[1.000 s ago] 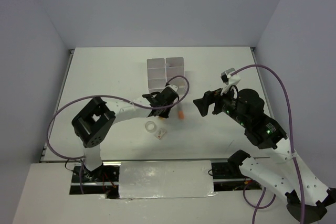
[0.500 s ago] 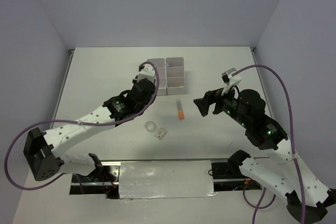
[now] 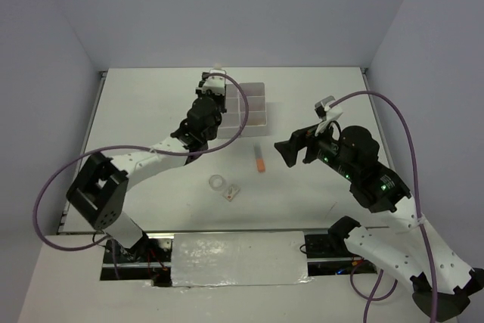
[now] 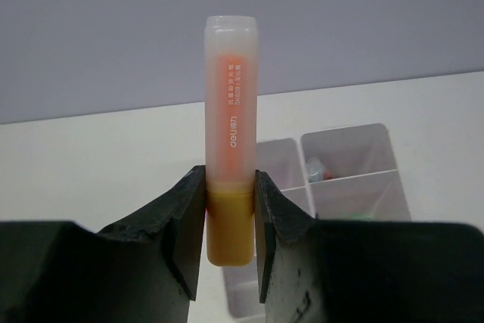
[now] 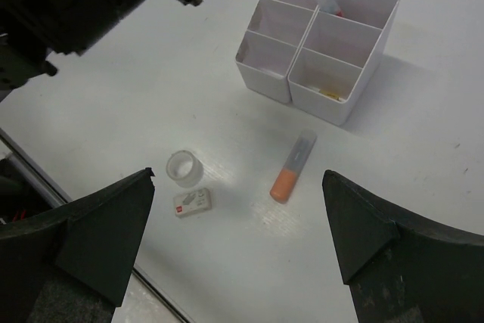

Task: Sort the stationery into containers
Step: Place the pen in the storage box.

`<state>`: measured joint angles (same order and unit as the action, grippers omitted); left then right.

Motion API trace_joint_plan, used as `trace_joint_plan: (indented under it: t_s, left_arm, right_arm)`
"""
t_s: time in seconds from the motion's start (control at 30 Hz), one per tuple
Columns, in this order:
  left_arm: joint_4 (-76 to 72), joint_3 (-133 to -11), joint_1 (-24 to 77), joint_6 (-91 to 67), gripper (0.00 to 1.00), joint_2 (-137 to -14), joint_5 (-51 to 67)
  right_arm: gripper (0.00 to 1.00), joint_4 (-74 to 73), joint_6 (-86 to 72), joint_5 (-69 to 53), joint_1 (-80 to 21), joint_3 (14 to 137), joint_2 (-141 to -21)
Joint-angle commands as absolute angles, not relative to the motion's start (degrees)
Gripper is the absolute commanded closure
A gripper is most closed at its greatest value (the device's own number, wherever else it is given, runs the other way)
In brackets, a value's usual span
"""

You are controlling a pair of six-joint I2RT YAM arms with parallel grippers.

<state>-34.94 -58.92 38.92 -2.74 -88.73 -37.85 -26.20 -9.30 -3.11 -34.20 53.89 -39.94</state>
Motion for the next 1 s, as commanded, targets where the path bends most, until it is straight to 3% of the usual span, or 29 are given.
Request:
trace_joint_plan:
  t_s: [0.0, 0.13, 0.2, 0.3, 0.37, 0.67, 0.83, 0.97]
  left_arm:
    - [-50.80, -63.89, 37.80, 2.65, 1.00, -93.24, -33.84]
    - [-52.90, -66.36, 34.46, 0.61, 1.00, -98.34, -27.70]
    - [-54.57, -67.32, 33.49, 0.70, 0.92, -100.27, -27.07]
    - [-54.50, -68.90, 31.91, -2.09, 0.89, -102.56, -23.66]
    - [-53.00, -70.92, 30.59, -3.24, 0.91, -104.58, -20.93]
    - [-53.70, -71.72, 29.88, -5.88, 0.89, -108.19, -19.16]
    - [-55.81, -68.47, 29.79, -7.65, 0.80, -108.72, -18.28]
    - [-55.63, -68.38, 29.62, -7.91, 0.81, -110.03, -18.89]
  right_arm:
    - [0.00, -22.77, -8.70, -5.18, -34.37, 53.26, -40.08]
    - [0.00, -23.11, -8.44, -5.63, -34.37, 53.09, -39.55]
    - [0.00, -23.47, -8.35, -5.45, -34.37, 53.09, -38.94]
    - [0.00, -23.47, -8.44, -6.15, -34.37, 53.00, -38.41]
    - [0.00, -23.47, -8.35, -6.07, -34.37, 53.00, -37.97]
    - [0.00, -23.20, -8.09, -5.54, -34.45, 52.91, -38.41]
    - [0.00, -23.11, -8.00, -5.80, -34.45, 52.91, -39.02]
    - [0.00, -23.20, -8.00, -5.98, -34.45, 52.82, -39.02]
